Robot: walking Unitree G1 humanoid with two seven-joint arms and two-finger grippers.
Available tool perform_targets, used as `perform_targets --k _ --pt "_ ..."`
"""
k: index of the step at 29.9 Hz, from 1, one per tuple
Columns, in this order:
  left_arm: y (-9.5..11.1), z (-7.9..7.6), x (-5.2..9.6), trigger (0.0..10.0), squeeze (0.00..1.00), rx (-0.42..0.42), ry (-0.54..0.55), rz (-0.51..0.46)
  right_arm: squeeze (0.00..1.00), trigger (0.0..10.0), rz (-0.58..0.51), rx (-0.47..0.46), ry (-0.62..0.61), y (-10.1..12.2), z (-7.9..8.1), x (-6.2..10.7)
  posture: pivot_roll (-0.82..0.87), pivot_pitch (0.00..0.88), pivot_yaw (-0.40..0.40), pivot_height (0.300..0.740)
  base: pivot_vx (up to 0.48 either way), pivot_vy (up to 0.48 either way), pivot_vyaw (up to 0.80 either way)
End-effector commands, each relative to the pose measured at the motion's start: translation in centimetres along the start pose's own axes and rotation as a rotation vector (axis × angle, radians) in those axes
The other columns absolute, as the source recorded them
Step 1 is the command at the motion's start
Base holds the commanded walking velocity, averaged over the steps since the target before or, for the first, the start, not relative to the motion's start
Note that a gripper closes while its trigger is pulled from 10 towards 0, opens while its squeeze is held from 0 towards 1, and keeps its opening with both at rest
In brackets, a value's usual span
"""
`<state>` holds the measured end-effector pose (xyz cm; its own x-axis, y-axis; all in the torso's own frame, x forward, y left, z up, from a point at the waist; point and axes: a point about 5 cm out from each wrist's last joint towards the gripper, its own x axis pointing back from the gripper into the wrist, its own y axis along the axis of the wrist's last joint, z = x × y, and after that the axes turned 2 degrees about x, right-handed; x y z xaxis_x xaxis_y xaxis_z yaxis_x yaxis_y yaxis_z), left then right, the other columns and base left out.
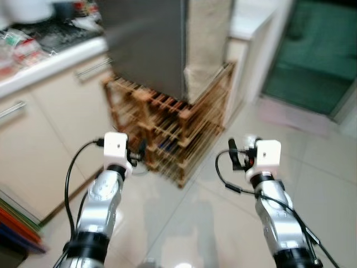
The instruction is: Restocking fridge
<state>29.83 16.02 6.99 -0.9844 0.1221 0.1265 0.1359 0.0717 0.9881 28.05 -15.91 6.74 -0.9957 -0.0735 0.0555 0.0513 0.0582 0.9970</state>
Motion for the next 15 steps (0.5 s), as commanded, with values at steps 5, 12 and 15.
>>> perform_targets --k 5,12,15 --pt "0.69 -0.64 -0.52 10.0 0.00 -0.002 0.022 -0.028 0.00 10.0 -0.007 0.012 0.009 0.25 -0.24 -0.46 0.00 0.000 -0.021 0.719 0.000 -0.480 0.52" --pt "0.91 -0.50 -0.64 10.0 0.00 -0.023 0.056 -0.037 0.00 10.0 -0.027 0.028 0.024 0.58 0.01 -0.79 0.00 0.000 -0.020 0.719 0.000 -0.480 0.49" --pt "0.78 -0.21 -0.68 10.0 0.00 0.003 0.092 -0.030 0.00 10.0 -0.033 0.030 0.027 0.64 0.15 -0.74 0.00 0.000 -0.021 0.719 0.000 -0.480 0.49"
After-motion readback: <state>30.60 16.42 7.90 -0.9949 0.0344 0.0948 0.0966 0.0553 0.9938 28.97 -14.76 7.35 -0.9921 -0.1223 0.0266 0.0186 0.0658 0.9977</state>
